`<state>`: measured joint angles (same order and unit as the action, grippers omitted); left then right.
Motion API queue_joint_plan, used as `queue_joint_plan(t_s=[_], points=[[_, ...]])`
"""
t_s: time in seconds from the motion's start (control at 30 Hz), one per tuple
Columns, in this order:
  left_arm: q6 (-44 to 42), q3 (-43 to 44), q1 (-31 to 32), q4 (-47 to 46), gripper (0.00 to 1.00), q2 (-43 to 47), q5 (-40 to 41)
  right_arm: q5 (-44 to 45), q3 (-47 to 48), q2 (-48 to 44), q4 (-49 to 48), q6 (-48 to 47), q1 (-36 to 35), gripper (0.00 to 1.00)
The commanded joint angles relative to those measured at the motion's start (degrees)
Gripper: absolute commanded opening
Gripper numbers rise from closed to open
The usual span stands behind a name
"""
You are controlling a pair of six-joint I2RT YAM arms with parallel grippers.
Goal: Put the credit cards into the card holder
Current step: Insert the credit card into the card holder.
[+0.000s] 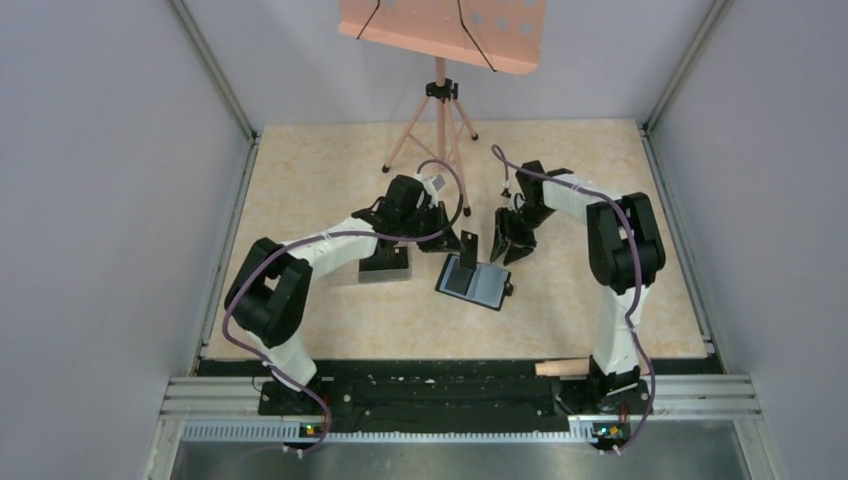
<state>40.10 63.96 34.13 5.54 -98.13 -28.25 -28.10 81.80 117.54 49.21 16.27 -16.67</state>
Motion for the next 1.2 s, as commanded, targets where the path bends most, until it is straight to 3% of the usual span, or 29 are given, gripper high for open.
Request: queue_joint_plan(t_s=[0.0,0.47,0.93,1.0,1.17], points=[[-0.5,-1.4,0.2,-3.9,0.00,-2.9,-2.7,2.8,-1.8,-5.5,-1.3,0.9,0.5,0.43],[-2.4,0.0,0.8,-2.1,0.00,-7.3,-2.7,1.9,-13.0,-11.8,-1.9,2.1,0.5,0.44],[-2.8,1.1,2.0,0.2,0.00,-9.1,-2.0,3.6,-15.3,-13.7,1.4,2.1,0.5,0.50],[-3.0,1.2,2.1,0.0,0.00,-9.1,-2.3,2.5,-16.0,-13.9,1.5,1.9,0.5,0.48],[-3.5,1.3,2.4,-0.5,0.00,-8.9,-3.3,0.4,-17.8,-14.3,1.4,1.3,0.6,0.32]])
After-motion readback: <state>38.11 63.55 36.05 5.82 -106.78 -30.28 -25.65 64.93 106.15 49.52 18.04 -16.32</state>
